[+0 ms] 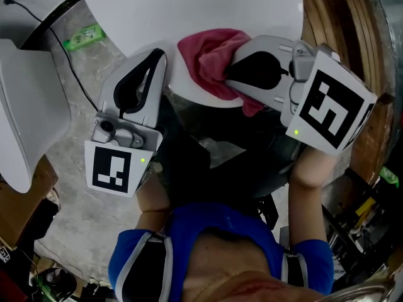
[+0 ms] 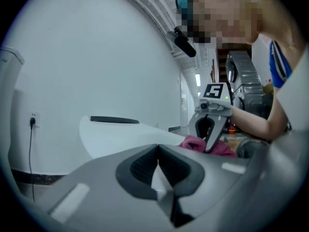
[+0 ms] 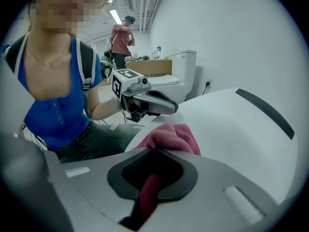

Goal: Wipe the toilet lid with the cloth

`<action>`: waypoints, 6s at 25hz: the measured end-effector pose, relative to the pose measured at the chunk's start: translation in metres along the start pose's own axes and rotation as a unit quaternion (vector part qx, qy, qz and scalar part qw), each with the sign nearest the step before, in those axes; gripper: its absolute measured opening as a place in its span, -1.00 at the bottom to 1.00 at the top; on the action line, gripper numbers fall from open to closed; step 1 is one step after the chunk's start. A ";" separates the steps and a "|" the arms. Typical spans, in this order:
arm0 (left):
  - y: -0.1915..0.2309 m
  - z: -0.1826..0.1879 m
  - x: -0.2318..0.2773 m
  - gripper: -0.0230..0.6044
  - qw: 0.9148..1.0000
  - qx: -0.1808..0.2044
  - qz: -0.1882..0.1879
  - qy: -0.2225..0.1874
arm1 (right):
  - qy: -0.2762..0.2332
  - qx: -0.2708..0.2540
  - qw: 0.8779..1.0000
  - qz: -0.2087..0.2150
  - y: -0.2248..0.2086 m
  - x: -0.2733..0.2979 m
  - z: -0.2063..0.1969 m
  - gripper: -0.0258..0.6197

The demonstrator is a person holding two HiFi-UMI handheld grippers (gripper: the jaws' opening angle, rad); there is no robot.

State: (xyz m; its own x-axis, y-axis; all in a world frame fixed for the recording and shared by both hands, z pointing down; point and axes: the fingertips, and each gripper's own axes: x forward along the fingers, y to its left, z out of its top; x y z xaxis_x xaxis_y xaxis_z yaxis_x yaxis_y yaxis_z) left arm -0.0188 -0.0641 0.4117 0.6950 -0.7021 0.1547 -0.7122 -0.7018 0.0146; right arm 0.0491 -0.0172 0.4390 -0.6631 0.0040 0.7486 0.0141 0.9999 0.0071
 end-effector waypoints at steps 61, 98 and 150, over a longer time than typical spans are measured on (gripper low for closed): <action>0.008 -0.008 0.000 -0.92 0.998 0.034 0.036 0.047 | 0.002 -0.003 0.993 0.115 -0.001 0.030 0.037 -0.89; -0.018 0.563 -0.175 -0.92 0.978 -0.053 0.200 0.000 | -0.282 0.097 0.888 -0.351 -0.003 -0.396 0.435 -0.89; -0.229 0.589 -0.295 -0.92 0.953 -0.014 0.299 -0.050 | -0.445 0.068 0.842 -0.297 0.172 -0.524 0.446 -0.89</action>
State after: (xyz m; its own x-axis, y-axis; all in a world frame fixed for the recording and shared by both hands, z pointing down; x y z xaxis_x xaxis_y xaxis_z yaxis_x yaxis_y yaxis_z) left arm -0.0033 0.2328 -0.2189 0.1691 -0.9844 0.0488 -0.9852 -0.1703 -0.0210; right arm 0.0651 0.1598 -0.2476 -0.8218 -0.5485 -0.1542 -0.5641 0.8214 0.0849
